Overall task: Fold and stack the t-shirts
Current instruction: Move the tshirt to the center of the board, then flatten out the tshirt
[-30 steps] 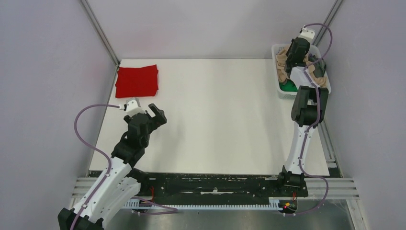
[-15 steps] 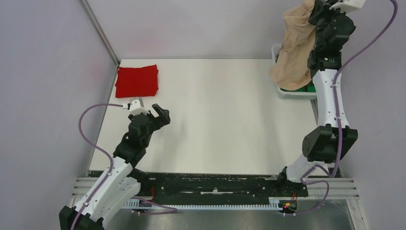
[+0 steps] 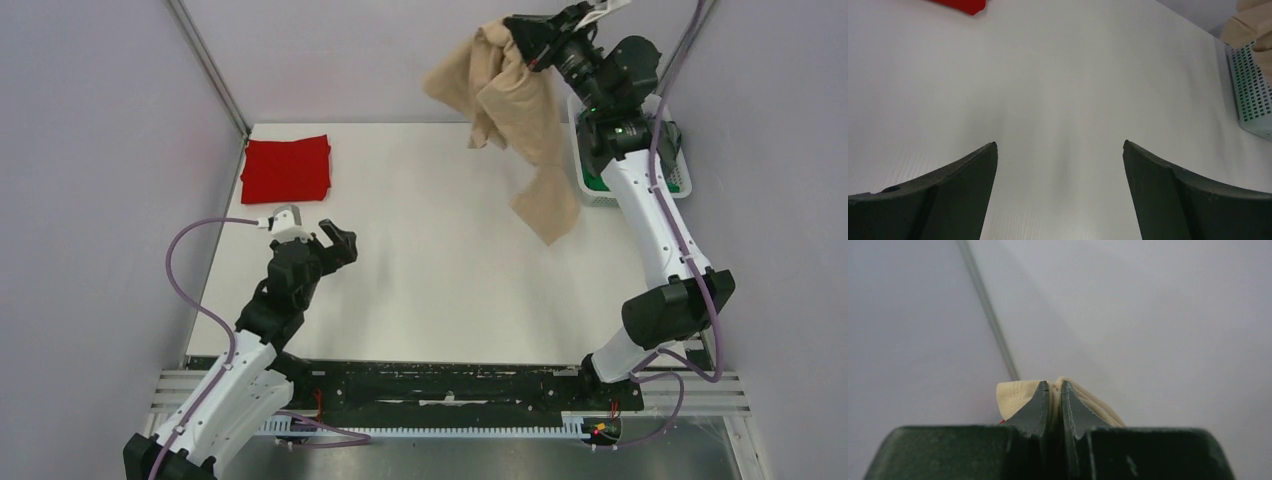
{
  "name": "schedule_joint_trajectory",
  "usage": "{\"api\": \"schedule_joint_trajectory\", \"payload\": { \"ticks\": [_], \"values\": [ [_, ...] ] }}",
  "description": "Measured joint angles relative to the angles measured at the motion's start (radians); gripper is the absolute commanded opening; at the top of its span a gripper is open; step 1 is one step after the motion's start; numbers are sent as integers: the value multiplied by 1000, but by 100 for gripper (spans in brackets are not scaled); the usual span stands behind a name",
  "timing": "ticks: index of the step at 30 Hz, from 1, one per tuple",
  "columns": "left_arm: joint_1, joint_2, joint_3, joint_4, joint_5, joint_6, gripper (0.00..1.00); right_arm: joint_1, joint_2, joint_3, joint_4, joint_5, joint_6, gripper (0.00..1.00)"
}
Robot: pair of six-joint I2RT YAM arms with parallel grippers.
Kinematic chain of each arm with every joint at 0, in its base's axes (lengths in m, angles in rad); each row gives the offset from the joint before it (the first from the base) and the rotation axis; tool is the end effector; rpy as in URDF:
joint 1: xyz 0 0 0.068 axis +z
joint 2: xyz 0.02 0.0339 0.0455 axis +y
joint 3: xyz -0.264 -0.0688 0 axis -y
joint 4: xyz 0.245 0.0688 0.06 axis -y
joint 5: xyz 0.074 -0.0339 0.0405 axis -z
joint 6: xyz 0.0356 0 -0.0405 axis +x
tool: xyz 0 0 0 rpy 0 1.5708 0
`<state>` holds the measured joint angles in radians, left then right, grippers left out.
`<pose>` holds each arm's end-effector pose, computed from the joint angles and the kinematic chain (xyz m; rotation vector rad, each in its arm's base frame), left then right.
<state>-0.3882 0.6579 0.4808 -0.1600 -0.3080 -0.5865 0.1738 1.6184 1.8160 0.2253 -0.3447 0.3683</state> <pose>0.1565 -0.0524 0.2551 -0.3956 1.8670 -0.3698 0.3516 0.0739 0.5283 -0.1981 1.1841 0.6745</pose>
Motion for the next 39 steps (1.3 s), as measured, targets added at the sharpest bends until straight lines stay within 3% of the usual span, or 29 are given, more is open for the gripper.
{"api": "schedule_joint_trajectory", "payload": {
  "ticks": [5, 9, 13, 15, 16, 18, 21, 24, 27, 34, 39],
  "values": [
    [0, -32, 0, -31, -16, -5, 100, 137, 0, -1, 13, -133, 14, 0],
    [0, -60, 0, -70, -44, -19, 100, 175, -9, -39, 40, -211, 4, 0],
    [0, -85, 0, -101, -66, -39, 100, 170, -70, -221, 52, -262, -58, 4],
    [0, -89, 0, -112, -78, -47, 100, 162, -132, -397, 45, -260, -117, 9],
    [0, -89, 0, -121, -85, -51, 100, 155, -164, -495, 48, -248, -140, 17],
    [0, -87, 0, -138, -97, -60, 100, 122, -237, -744, 41, -188, -170, 62],
    [0, -64, 0, -153, -109, -76, 100, 7, -259, -990, 31, -71, -152, 98],
    [0, -13, 0, -153, -103, -87, 100, -124, -217, -1043, -72, 71, -135, 98],
    [0, 45, -1, -153, -77, -93, 100, -153, -201, -1022, -126, 156, -136, 98],
    [0, 129, -51, -153, 48, -109, 100, -70, -398, -1112, -143, 273, -124, 98],
    [0, 170, -111, -128, 178, -123, 100, 109, -560, -1220, -160, 361, -105, 98]
  ]
}}
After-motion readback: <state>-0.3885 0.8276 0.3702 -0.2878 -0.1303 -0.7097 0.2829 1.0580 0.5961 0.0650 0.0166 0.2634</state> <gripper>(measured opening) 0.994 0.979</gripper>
